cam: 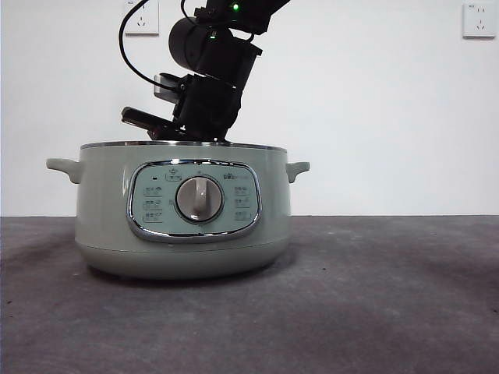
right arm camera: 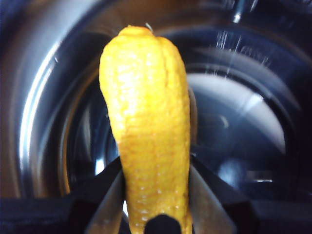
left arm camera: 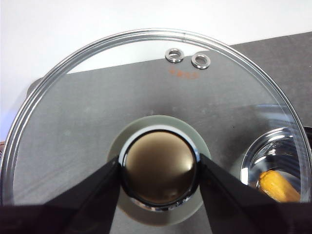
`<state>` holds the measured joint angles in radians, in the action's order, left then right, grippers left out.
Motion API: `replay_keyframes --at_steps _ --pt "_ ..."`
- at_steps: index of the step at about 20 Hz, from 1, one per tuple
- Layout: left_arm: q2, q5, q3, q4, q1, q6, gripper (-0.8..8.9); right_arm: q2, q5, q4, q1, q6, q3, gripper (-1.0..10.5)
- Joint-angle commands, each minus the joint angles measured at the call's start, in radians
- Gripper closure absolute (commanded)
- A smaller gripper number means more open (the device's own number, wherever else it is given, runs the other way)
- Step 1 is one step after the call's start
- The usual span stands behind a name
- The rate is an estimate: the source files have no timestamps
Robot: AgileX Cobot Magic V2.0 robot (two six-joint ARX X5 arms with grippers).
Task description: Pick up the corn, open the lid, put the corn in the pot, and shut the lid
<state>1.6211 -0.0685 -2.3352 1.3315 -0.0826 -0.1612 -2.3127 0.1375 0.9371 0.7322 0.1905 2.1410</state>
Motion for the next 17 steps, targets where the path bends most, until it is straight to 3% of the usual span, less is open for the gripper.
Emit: replay_keyframes --at_steps 1,8,9,11,12,17 --pt "-0.015 -0.003 -0.014 -0.015 -0.002 -0.016 8.23 -0.021 -0.017 0.01 0.002 -0.011 -0.001 9.6" --pt "-0.015 -0.018 -0.014 -0.015 -0.002 -0.016 8.23 -0.023 -0.026 0.066 0.003 -0.016 -0.001 9.4" --pt "-0.015 -0.018 -0.014 -0.015 -0.002 -0.015 8.23 -0.023 -0.026 0.068 0.002 -0.01 -0.001 8.4" --pt "-0.015 -0.018 -0.014 -0.015 -0.002 -0.014 8.23 -0.022 -0.026 0.075 0.003 -0.005 -0.001 4.6" --pt "-0.015 -0.018 -0.014 -0.015 -0.002 -0.011 8.23 -0.022 -0.026 0.073 0.008 0.0 0.0 4.0" --pt "-0.014 -0.07 -0.014 -0.015 0.004 -0.004 8.23 0.019 -0.065 0.137 0.025 0.0 0.13 4.1"
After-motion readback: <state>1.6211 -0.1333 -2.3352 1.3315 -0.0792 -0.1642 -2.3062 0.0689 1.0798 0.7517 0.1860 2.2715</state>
